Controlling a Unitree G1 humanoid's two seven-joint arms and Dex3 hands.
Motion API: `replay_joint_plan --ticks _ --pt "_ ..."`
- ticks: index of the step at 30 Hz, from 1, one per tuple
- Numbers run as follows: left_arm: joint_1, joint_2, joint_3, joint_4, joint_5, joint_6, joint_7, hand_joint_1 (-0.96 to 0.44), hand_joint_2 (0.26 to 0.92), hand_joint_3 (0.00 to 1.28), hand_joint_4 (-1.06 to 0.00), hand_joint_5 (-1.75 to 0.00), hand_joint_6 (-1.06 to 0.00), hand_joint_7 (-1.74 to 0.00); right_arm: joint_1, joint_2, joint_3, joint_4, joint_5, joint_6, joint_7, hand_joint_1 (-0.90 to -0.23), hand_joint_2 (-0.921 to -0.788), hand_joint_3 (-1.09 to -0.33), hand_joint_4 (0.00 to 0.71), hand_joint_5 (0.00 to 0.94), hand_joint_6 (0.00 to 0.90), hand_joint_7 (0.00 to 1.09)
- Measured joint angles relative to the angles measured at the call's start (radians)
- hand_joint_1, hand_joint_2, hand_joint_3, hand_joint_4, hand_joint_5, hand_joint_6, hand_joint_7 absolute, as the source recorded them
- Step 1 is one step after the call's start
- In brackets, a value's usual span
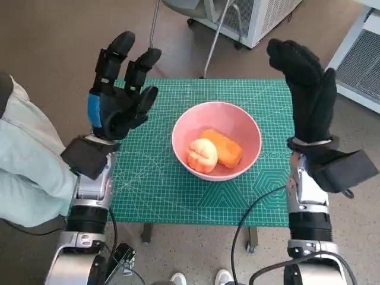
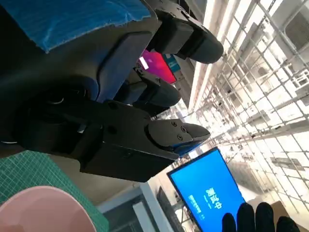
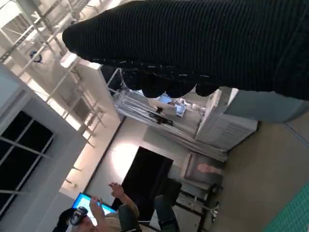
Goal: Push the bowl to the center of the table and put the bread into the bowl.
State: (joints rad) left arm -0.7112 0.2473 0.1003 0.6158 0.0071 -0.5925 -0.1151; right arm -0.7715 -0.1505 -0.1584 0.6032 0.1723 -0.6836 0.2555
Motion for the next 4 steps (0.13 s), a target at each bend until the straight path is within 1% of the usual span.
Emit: replay_joint_plan --ticks 4 --pt "-0.01 -0.003 -0.004 0.03 0.016 -0.024 0.011 -0.06 0.877 0.31 -0.23 -0.56 -0.22 -0.56 0.0 0.0 0.0 0.01 0.003 -0.008 0.001 -0.505 -0.921 -0.565 0.399 0.004 0.116 0.73"
